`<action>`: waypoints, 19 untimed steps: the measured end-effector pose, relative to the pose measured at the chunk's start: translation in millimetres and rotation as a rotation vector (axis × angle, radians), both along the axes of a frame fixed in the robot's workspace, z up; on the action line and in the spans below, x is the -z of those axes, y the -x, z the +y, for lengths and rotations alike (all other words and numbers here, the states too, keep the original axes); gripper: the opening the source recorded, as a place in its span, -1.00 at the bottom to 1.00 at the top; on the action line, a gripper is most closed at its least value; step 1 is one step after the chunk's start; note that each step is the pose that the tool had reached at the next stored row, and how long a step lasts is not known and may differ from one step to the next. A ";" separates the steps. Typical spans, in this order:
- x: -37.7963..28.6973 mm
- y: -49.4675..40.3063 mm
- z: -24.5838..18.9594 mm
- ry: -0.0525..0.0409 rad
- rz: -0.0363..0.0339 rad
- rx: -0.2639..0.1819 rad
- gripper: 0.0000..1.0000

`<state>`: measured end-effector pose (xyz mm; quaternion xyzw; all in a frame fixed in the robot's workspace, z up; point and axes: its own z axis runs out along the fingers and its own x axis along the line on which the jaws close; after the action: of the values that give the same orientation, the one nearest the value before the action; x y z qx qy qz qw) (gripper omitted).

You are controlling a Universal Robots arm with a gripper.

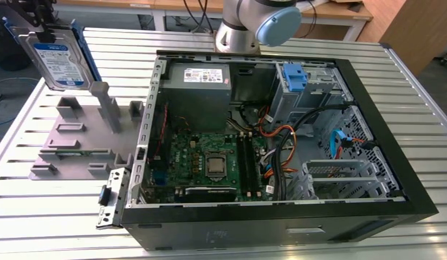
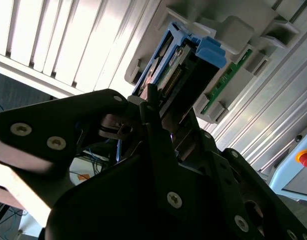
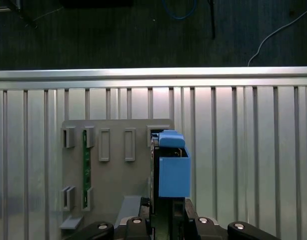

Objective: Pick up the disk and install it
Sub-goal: 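Pick up the disk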

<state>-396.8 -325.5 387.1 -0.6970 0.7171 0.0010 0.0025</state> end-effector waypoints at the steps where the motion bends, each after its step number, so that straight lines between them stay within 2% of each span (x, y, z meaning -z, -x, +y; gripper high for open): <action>1: 0.0 0.0 0.0 0.0000 -0.0001 0.000 -0.31; 10: -0.7 0.0 0.0 0.0002 0.0005 0.000 -0.31; 19: -8.7 0.0 0.0 0.0002 0.0004 0.000 -0.31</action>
<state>-396.8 -325.5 395.8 -0.6970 0.7171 0.0010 0.0023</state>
